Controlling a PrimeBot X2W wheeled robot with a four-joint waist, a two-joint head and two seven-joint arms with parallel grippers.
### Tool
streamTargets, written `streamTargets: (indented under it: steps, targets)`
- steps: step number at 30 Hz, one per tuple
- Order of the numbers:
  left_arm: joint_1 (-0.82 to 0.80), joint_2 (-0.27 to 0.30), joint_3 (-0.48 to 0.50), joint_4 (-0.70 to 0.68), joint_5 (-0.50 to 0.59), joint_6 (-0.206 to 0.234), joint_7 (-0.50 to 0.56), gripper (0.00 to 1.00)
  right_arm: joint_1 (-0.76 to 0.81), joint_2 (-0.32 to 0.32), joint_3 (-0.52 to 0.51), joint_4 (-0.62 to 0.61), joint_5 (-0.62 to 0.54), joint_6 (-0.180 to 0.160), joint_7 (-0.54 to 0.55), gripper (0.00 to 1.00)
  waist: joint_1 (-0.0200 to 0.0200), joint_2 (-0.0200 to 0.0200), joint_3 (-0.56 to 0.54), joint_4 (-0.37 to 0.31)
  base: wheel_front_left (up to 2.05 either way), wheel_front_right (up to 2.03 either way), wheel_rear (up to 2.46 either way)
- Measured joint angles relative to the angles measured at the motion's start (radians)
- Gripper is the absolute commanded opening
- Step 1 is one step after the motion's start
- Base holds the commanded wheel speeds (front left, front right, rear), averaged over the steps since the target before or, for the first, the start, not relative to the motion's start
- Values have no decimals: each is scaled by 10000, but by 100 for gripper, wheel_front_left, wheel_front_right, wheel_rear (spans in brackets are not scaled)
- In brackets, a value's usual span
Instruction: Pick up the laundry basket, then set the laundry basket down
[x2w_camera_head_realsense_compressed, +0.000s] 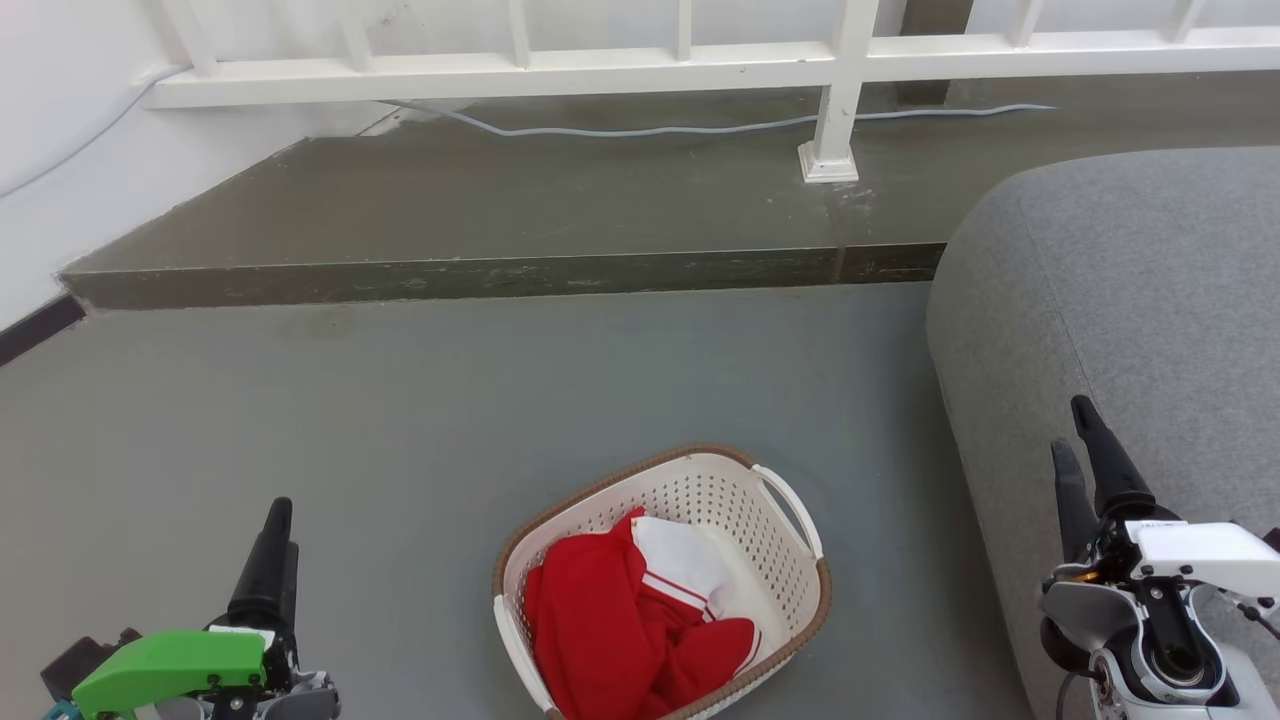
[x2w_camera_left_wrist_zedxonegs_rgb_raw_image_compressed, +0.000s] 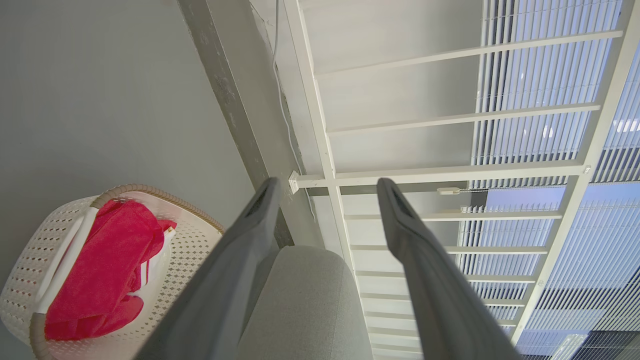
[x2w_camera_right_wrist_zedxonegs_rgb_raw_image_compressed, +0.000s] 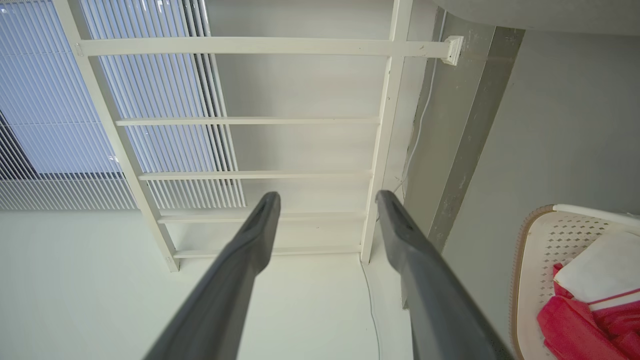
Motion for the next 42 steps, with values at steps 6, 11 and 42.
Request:
streamTargets:
  steps: [6,11,42]
  targets:
    - [-3,92,-180,-104,520,0,-180,100,-24,-163,293,-146,-389,2,-244,100,0,0,10,-12,0,0,0]
    - [-14,351,-441,-280,1231,0,-359,100,-44,-305,644,-288,-809,2,-441,100,0,0,16,-25,0,0,0]
    - [-101,788,-1346,-880,6763,360,-1415,100,-345,-1089,1893,-176,-4878,0,-1586,100,0,0,-30,-89,0,0,0]
